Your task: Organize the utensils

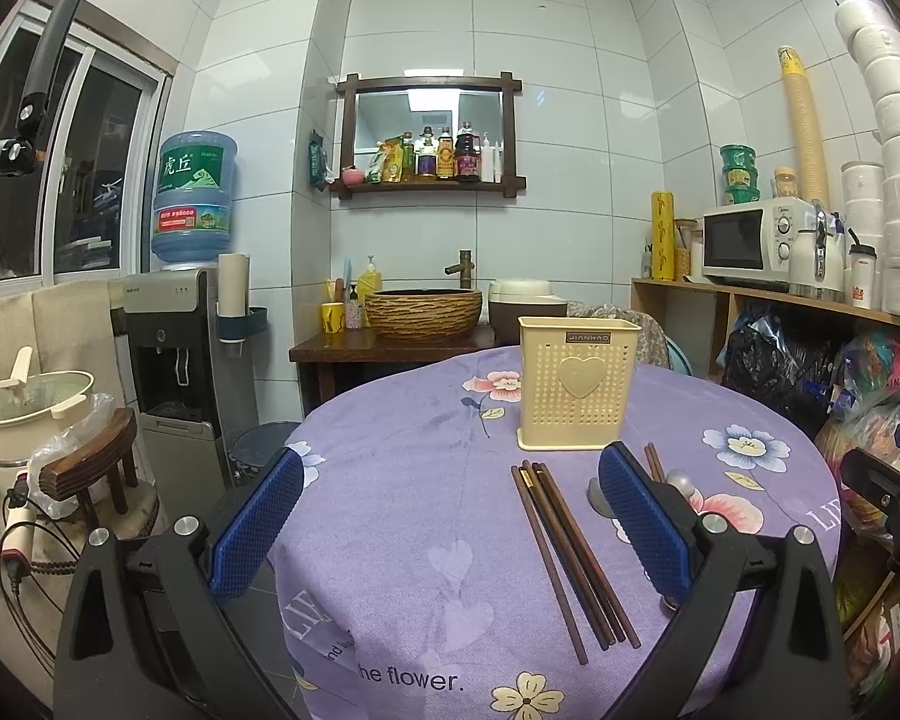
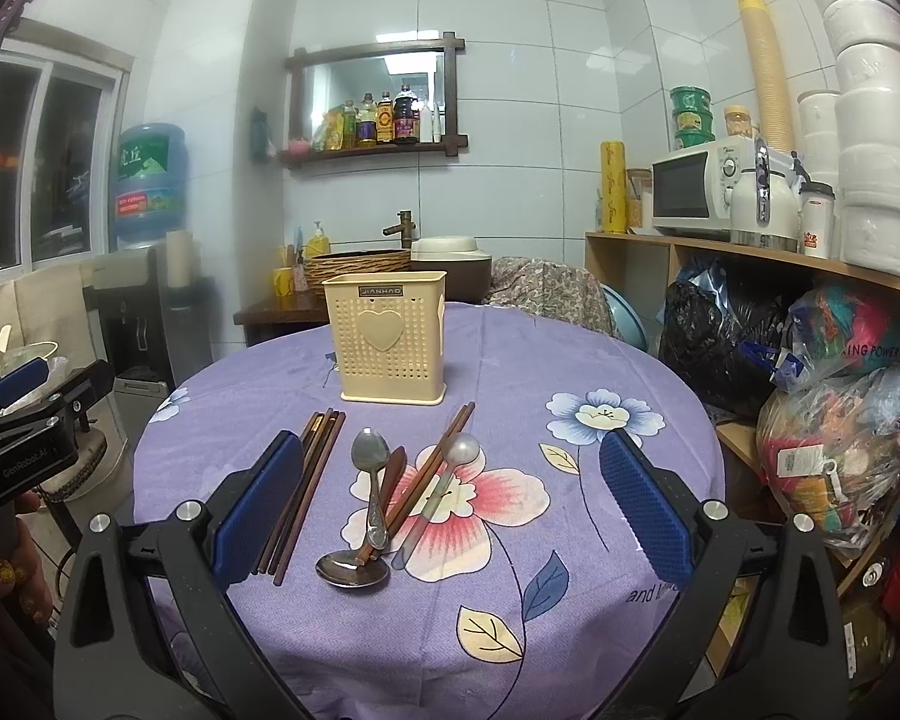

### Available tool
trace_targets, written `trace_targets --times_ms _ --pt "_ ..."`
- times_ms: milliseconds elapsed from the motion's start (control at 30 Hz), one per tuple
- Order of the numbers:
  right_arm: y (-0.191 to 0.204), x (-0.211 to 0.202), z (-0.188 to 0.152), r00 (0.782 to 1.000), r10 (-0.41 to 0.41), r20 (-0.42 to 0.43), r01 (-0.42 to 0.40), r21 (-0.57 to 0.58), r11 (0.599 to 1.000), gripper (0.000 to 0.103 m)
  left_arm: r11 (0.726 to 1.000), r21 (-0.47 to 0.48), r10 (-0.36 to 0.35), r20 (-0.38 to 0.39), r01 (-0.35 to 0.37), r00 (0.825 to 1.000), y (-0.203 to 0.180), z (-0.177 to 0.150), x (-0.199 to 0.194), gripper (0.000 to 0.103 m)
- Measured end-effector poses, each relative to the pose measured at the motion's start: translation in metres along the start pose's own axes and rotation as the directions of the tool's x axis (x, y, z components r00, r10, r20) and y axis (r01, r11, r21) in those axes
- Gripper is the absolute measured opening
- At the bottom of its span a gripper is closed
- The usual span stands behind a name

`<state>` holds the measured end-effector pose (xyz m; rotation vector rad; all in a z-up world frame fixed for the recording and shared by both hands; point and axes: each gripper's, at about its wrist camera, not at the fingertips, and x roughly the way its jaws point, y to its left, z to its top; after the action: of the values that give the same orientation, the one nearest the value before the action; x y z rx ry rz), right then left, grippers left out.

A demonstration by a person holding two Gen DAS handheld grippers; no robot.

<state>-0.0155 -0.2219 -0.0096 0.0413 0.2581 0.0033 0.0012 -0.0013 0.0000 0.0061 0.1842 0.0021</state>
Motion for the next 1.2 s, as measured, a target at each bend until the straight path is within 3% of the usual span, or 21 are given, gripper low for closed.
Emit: trace_targets --times_ms 1200 --pt "-0.0008 0.005 -0.005 1.0 -0.008 -0.023 0.008 0.001 1.0 0.098 1.0 0.007 0.006 -0.017 -0.006 1.0 0.0034 -0.0024 0.0032 0.098"
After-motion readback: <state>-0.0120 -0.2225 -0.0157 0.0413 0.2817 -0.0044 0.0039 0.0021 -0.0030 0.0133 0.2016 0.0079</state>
